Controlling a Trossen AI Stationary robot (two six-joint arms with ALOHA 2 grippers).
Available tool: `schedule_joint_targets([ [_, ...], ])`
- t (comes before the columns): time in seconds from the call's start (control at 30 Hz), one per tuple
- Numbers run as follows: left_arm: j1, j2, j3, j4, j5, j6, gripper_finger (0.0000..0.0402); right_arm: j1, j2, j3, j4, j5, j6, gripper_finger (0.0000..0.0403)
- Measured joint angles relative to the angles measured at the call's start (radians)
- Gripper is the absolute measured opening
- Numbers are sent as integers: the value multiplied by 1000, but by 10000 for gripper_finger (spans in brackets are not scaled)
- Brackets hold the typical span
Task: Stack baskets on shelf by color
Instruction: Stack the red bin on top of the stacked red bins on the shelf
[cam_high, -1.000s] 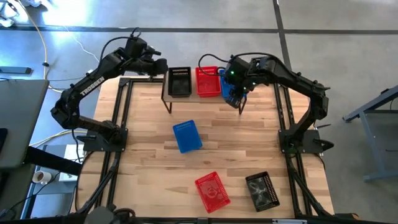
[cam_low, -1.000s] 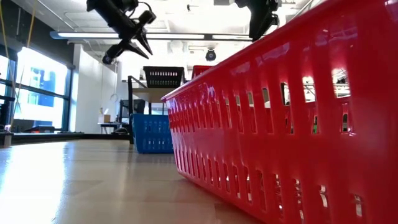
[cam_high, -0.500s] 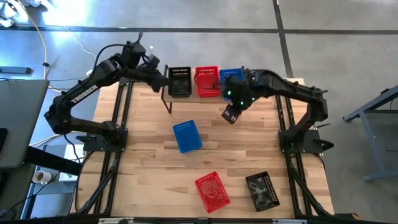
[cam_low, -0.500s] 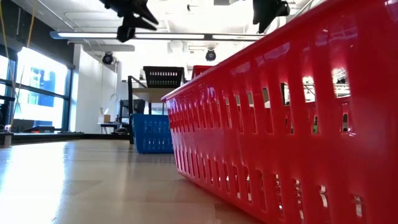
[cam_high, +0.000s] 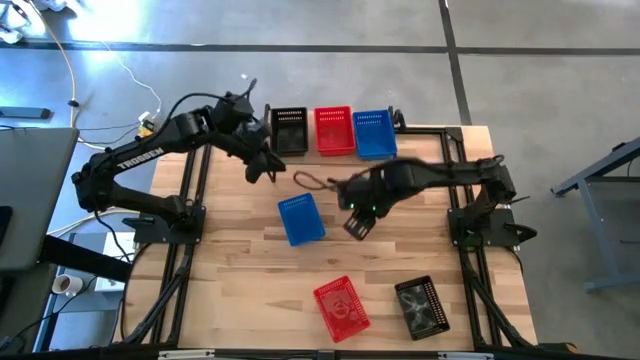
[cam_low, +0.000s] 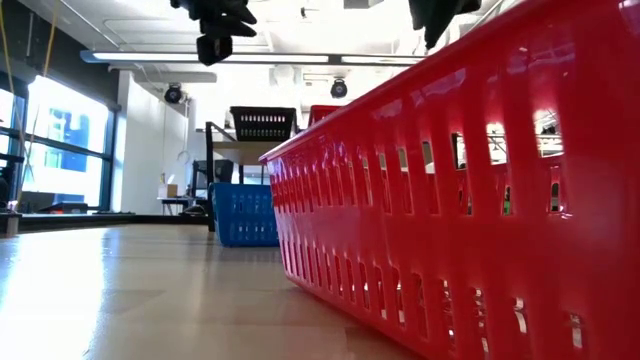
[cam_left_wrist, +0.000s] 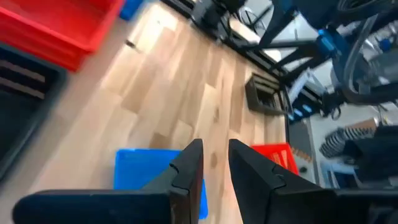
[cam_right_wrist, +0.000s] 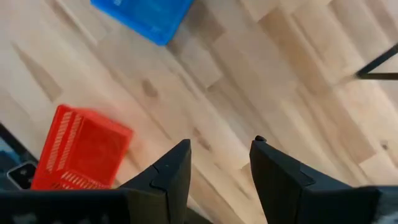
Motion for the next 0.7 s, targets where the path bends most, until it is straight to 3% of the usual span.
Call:
schedule_joint_targets([
  [0.37, -37, -4, -16, -8, -3, -25, 69, 137, 27, 0, -8, -38, 147, 149],
  [0.7, -15, -134, -17, -4, -20, -102, 69, 316, 31, 0, -7, -37, 332, 149],
])
